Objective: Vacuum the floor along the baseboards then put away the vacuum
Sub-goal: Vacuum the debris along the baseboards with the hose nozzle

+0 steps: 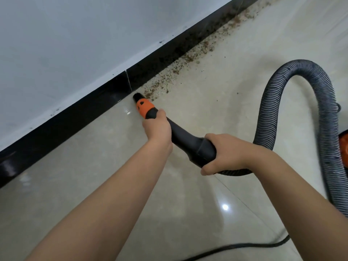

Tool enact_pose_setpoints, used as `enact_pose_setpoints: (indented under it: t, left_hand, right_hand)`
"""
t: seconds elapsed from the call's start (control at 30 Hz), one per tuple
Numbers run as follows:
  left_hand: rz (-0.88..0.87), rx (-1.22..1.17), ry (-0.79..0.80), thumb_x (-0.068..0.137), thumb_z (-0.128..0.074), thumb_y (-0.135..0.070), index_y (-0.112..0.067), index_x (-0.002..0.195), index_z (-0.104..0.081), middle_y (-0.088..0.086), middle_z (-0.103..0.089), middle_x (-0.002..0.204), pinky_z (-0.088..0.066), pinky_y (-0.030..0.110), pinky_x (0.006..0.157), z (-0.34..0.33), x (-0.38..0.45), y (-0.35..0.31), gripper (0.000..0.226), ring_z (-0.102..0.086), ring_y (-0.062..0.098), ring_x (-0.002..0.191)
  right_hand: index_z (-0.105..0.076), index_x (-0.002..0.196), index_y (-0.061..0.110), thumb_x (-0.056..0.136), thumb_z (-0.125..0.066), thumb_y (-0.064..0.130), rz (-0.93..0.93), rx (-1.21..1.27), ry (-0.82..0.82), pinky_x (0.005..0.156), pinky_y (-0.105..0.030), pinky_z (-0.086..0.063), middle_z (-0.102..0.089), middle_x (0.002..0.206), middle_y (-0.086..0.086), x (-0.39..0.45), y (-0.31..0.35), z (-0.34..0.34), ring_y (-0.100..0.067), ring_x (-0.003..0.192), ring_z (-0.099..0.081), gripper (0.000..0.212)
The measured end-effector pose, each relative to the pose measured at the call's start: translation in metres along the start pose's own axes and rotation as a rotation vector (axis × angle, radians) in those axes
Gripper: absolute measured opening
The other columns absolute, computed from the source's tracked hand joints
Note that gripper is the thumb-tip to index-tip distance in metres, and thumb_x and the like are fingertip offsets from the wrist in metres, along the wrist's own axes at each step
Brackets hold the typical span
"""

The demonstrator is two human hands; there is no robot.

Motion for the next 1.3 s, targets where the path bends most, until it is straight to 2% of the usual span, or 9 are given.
enact_pose_setpoints:
  t: [0.1, 0.23, 0.4, 0.6, 0.7, 0.9, 1.07, 1.2, 1.3]
  left_hand:
    - [0.05, -0.001, 0.027, 0.095, -0.045, -0.033, -0.009, 0.137, -0.031, 0.01, -0.048, 0.128, -0.043, 0.044, 0.098, -0.004, -0.007, 0.0, 0.05, -0.048, 0.03, 0.114]
    - [0.093, 0.03, 0.068, 0.096, -0.044, -0.034, -0.013, 0.136, -0.034, 0.008, -0.047, 0.126, -0.042, 0.037, 0.073, -0.008, -0.023, -0.004, 0.046, -0.048, 0.027, 0.112]
    - [0.122, 0.108, 0.088, 0.096, -0.043, -0.033, -0.013, 0.129, -0.037, 0.009, -0.048, 0.118, -0.042, 0.033, 0.067, -0.016, -0.044, -0.004, 0.039, -0.05, 0.025, 0.102]
    - [0.123, 0.244, 0.101, 0.095, -0.043, -0.033, -0.009, 0.128, -0.036, 0.012, -0.05, 0.112, -0.044, 0.031, 0.057, -0.029, -0.058, 0.0, 0.041, -0.051, 0.025, 0.089]
    - [0.08, 0.317, 0.076, 0.096, -0.041, -0.032, -0.01, 0.128, -0.035, 0.014, -0.05, 0.122, -0.041, 0.031, 0.048, -0.034, -0.059, -0.004, 0.04, -0.052, 0.028, 0.095]
    - [0.027, 0.354, 0.038, 0.097, -0.039, -0.031, -0.01, 0.13, -0.033, 0.015, -0.048, 0.125, -0.038, 0.031, 0.047, -0.038, -0.042, -0.007, 0.039, -0.05, 0.028, 0.096]
    - [0.024, 0.298, 0.046, 0.096, -0.04, -0.026, -0.01, 0.13, -0.032, 0.015, -0.046, 0.126, -0.043, 0.036, 0.066, -0.038, -0.038, -0.008, 0.037, -0.049, 0.03, 0.103]
    - [0.01, 0.281, 0.007, 0.096, -0.041, -0.025, -0.012, 0.134, -0.03, 0.015, -0.044, 0.13, -0.043, 0.039, 0.068, -0.029, -0.027, -0.006, 0.041, -0.048, 0.033, 0.113]
    - [0.01, 0.267, -0.026, 0.097, -0.04, -0.025, -0.012, 0.135, -0.029, 0.015, -0.043, 0.131, -0.042, 0.041, 0.07, -0.02, -0.019, -0.01, 0.042, -0.047, 0.034, 0.116]
  right_hand:
    - [-0.048, 0.087, 0.026, 0.067, -0.077, 0.032, -0.003, -0.041, 0.075, 0.06, -0.02, -0.047, -0.059, 0.084, 0.01, -0.005, -0.001, 0.014, -0.005, 0.073, -0.059, 0.036]
    - [-0.059, 0.091, 0.02, 0.066, -0.078, 0.031, -0.008, -0.073, 0.16, 0.066, -0.024, -0.052, -0.068, 0.079, 0.006, -0.013, -0.001, 0.034, -0.011, 0.074, -0.066, 0.033]
    - [-0.066, 0.087, 0.017, 0.059, -0.08, 0.033, 0.002, -0.1, 0.229, 0.071, -0.03, -0.056, -0.072, 0.074, 0.003, -0.023, -0.01, 0.049, -0.016, 0.075, -0.071, 0.035]
    - [-0.068, 0.084, 0.015, 0.046, -0.082, 0.038, 0.003, -0.113, 0.259, 0.08, -0.039, -0.057, -0.074, 0.077, -0.002, -0.023, -0.026, 0.059, -0.021, 0.077, -0.072, 0.047]
    - [-0.07, 0.079, 0.015, 0.044, -0.081, 0.04, 0.021, -0.094, 0.225, 0.079, -0.04, -0.058, -0.074, 0.076, -0.002, -0.019, -0.025, 0.057, -0.021, 0.076, -0.071, 0.045]
    - [-0.07, 0.079, 0.013, 0.054, -0.079, 0.037, 0.037, -0.046, 0.177, 0.078, -0.037, -0.058, -0.073, 0.08, -0.003, -0.005, -0.023, 0.046, -0.021, 0.077, -0.071, 0.036]
    - [-0.068, 0.086, 0.012, 0.061, -0.079, 0.033, 0.05, -0.021, 0.151, 0.077, -0.036, -0.058, -0.073, 0.083, -0.004, 0.001, -0.025, 0.042, -0.021, 0.078, -0.07, 0.035]
    - [-0.065, 0.086, 0.013, 0.063, -0.078, 0.033, 0.073, -0.023, 0.12, 0.074, -0.034, -0.057, -0.071, 0.083, -0.003, 0.006, -0.02, 0.028, -0.02, 0.079, -0.069, 0.033]
    - [-0.053, 0.09, 0.015, 0.066, -0.076, 0.032, 0.103, -0.042, 0.069, 0.064, -0.03, -0.051, -0.064, 0.089, -0.001, 0.011, -0.01, 0.023, -0.018, 0.08, -0.064, 0.037]
Point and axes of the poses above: each hand's wrist, its own x-axis towards the middle knuckle, its own z-axis out of the back of the hand, y = z × x, the point moved 1 cm from there along x, towards the middle knuckle
